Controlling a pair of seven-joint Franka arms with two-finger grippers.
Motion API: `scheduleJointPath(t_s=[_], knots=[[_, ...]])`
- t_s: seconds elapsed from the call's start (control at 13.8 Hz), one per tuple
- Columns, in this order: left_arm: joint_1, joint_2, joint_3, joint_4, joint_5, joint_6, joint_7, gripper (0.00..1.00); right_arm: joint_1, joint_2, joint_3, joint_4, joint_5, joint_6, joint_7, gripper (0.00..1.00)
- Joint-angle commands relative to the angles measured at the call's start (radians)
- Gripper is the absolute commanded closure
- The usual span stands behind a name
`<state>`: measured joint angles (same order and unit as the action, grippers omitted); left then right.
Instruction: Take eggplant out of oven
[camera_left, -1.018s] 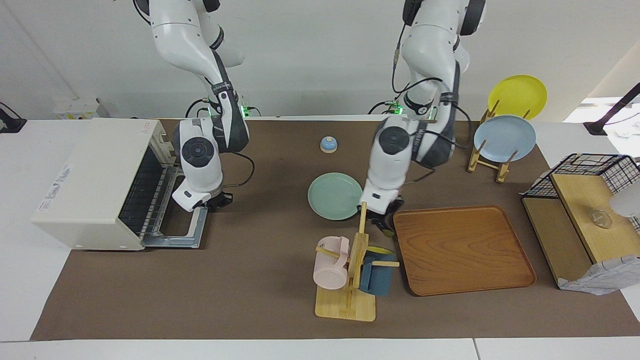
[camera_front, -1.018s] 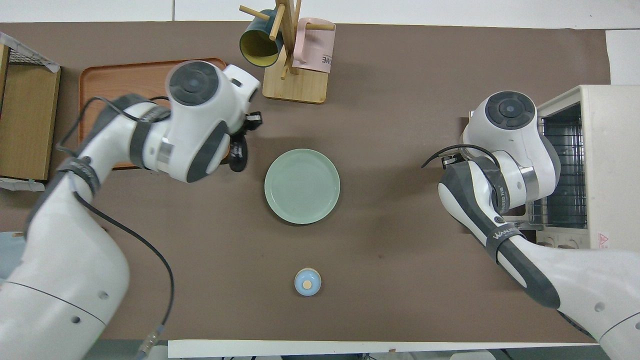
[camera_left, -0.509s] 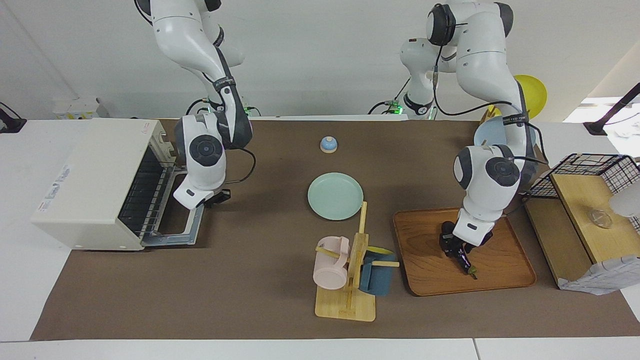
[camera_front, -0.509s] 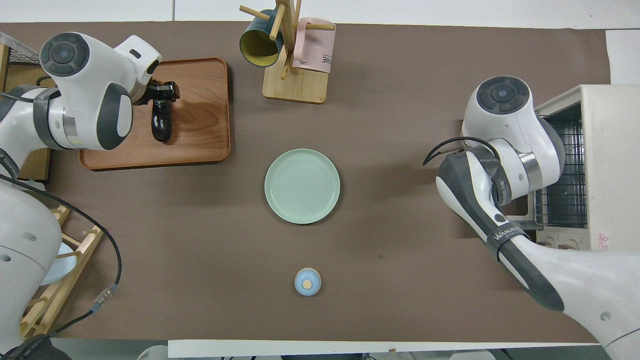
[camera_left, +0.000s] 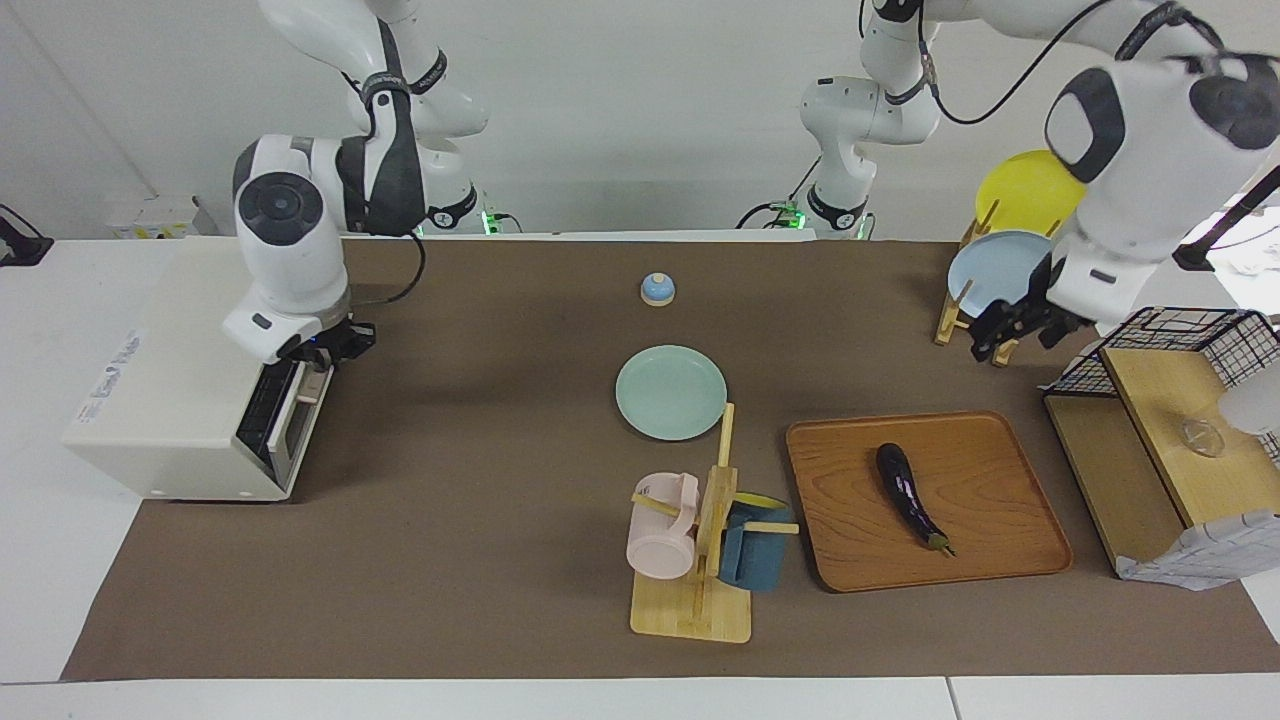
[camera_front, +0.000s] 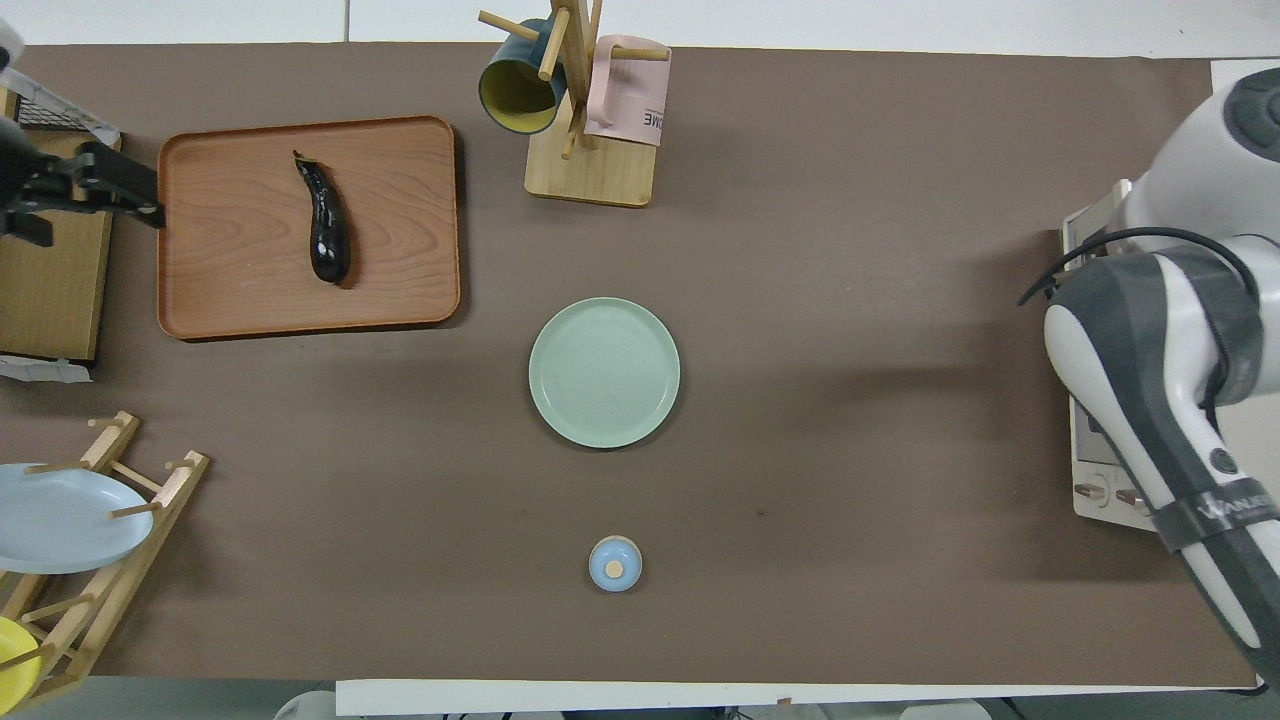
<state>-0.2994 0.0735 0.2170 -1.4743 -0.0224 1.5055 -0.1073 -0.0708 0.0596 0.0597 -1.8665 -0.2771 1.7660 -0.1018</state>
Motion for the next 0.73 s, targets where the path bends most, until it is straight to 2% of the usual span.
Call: scheduleJointPath(t_s=[0.0,0.07,0.15,0.22,0.29,0.65], knots=[[0.002,-0.029,-0.001,-0.011,-0.013,-0.044,0.057,0.0,-0.03,-0.111,0.006,-0.003,0.097,-0.025,-0.012,0.0],[0.002,-0.031,-0.002,-0.011,-0.011,-0.039,0.058,0.0,-0.029,-0.147,0.006,0.032,0.14,-0.045,-0.007,0.0],[0.003,-0.031,-0.002,-0.011,-0.011,-0.037,0.06,0.0,-0.033,-0.144,0.006,0.138,0.186,-0.124,-0.009,0.0],[0.003,-0.031,-0.002,-0.012,-0.011,-0.037,0.063,0.0,-0.033,-0.103,0.006,0.256,0.258,-0.217,-0.004,0.0],[0.003,-0.032,-0.001,-0.014,-0.011,-0.037,0.072,0.0,-0.03,-0.069,0.005,0.314,0.277,-0.255,0.007,0.0],[0.003,-0.032,0.001,-0.014,-0.011,-0.041,0.08,0.0,-0.027,-0.06,0.005,0.339,0.277,-0.318,0.014,0.0]])
